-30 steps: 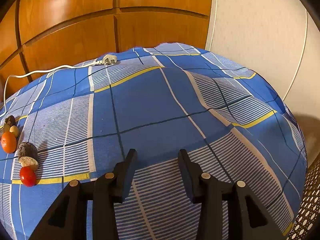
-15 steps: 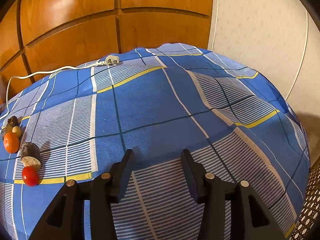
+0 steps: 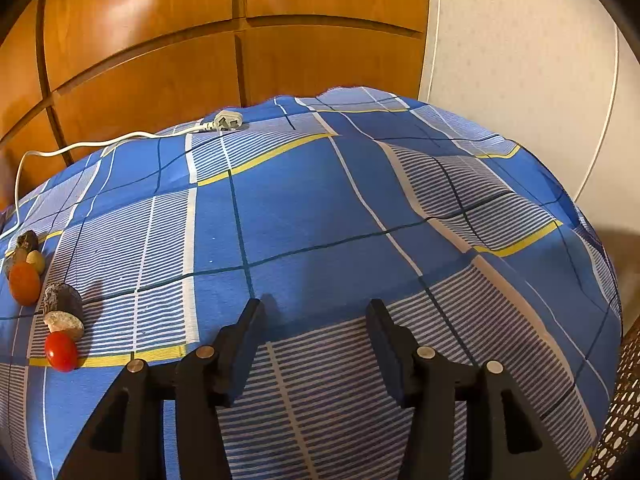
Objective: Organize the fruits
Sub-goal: 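Reach the left gripper to the dark round fruit and grasp it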
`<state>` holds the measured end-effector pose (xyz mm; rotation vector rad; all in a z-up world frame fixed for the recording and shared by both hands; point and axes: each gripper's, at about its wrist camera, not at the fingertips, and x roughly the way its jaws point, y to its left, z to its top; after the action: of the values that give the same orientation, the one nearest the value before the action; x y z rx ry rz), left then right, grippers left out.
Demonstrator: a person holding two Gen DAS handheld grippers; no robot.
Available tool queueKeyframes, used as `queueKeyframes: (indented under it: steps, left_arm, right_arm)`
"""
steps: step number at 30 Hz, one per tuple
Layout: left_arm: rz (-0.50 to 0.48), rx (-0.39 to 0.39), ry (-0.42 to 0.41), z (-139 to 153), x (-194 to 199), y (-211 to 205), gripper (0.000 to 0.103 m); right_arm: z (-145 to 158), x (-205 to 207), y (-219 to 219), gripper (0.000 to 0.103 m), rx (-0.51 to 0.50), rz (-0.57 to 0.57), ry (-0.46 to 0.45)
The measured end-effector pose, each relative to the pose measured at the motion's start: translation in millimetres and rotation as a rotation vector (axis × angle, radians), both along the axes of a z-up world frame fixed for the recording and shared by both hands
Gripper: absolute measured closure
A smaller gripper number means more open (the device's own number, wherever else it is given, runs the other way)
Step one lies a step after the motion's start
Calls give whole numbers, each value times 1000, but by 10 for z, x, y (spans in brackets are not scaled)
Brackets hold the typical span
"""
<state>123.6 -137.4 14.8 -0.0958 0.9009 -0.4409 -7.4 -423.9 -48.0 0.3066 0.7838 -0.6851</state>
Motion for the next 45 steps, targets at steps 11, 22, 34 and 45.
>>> queueKeyframes:
  steps: [11,22,34,45]
  left_arm:
    - [49,-5,45,-65,678,-170,32]
    - [63,40,127,-231,1371,-467,29]
    - [74,-3,179,-504,1527,-392,55]
    - [130,-91,98,-3,1100,145,54]
  right_arm:
    - [-10,8,-1,46,-7,6,1]
    - [-9,8,-1,46,-16,8,5]
    - [-9,5,-2,46,-20,9,6]
    - [-13,3,-4,46,-22,10,7]
